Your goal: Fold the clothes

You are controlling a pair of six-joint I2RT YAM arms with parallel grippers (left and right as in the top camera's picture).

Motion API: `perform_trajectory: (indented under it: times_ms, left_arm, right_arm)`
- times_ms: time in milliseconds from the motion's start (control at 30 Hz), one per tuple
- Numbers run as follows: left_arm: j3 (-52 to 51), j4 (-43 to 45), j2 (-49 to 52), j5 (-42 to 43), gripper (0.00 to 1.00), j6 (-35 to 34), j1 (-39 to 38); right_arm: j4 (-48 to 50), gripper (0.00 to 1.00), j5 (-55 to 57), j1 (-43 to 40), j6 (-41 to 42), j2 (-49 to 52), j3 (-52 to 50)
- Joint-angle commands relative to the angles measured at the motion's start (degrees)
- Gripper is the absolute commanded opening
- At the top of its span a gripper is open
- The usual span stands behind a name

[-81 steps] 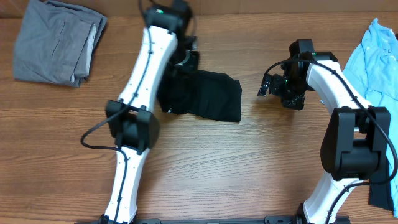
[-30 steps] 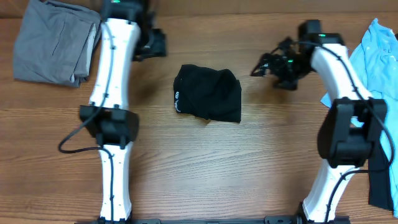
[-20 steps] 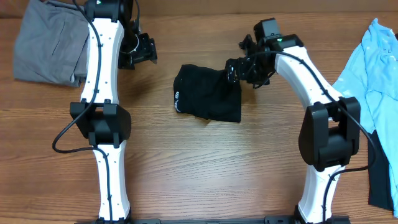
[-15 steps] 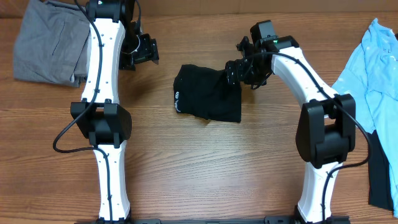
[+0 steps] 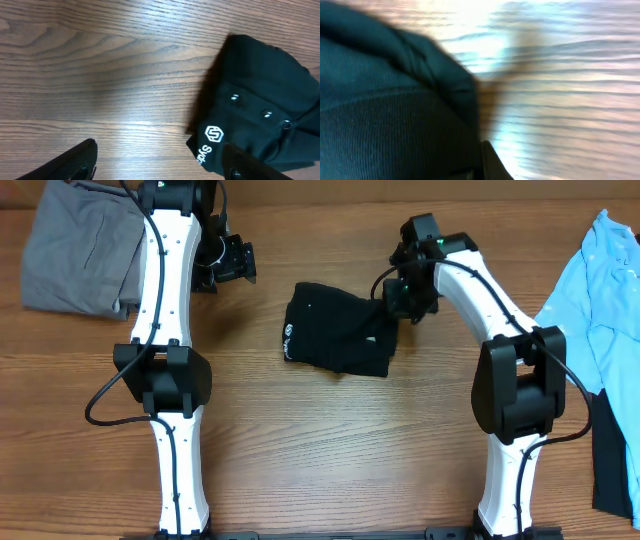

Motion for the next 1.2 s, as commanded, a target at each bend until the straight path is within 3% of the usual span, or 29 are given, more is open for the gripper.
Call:
perform_trajectory:
  times_ms: [0,67,133,267,333,433,533,600,667,867,1067,1167]
  left_arm:
    - [-0.02,-0.15,-1.27,0.7,0.82,0.94,-0.48]
    - [-0.02,-0.15,-1.27,0.7,0.82,0.94,-0.52]
    - [-0.02,-0.15,-1.27,0.7,0.82,0.94,-0.59]
    - [-0.02,-0.15,-1.27,0.7,0.83,0.94,-0.59]
    - [-0.02,-0.15,-1.27,0.7,0.83,0.94,-0.59]
    - [-0.02,-0.15,-1.27,0.7,0.83,0.94,-0.61]
    - [-0.02,-0.13,-1.27,0.7,0.84,0.94,-0.61]
    - [-0.02,-0.15,-1.27,0.7,0.84,0.94,-0.61]
    - [-0.02,-0.15,-1.27,0.7,0.84,0.94,-0.61]
    - [-0.02,-0.15,-1.27,0.7,0.84,1.18,-0.61]
    - [-0.02,-0.15,-1.27,0.7,0.84,2.1,-0.61]
    - [-0.02,-0.15,-1.27,0.7,0.84,2.27,-0.61]
  right_arm:
    - [-1.2,0.13,9.16,-1.25,0.2,-0.48,2.51]
    - [-2.19,0.15,10.01,-1.73,0.2,-0.15,2.29]
    - [-3.28,0.29,9.92,-2.23,0.52,0.07,1.97]
    - [-5.97,0.37,13.0,-2.82,5.53,-0.33,2.8]
    - [-8.66,0.47,14.91,-3.15,8.94,-1.07,4.2]
    - [-13.42,0.48,11.69,-3.48,10.19,-2.67,7.58]
    - [-15.93,0.52,-1.01,-3.06,0.42,-4.13,9.57]
    - [-17.35,0.67,-9.35,-2.43,-5.11,-4.24,9.49]
    - [-17.51,0.74,-11.85,-1.55,-6.01,-4.02,7.96]
    - [-13.18,0.77,-11.78,0.42,2.05,-3.8,-1.79]
    - [-9.68,0.77,-12.85,0.46,3.5,-3.8,-8.94]
    - [-9.77,0.7,-12.52,0.46,4.04,-3.8,-10.08]
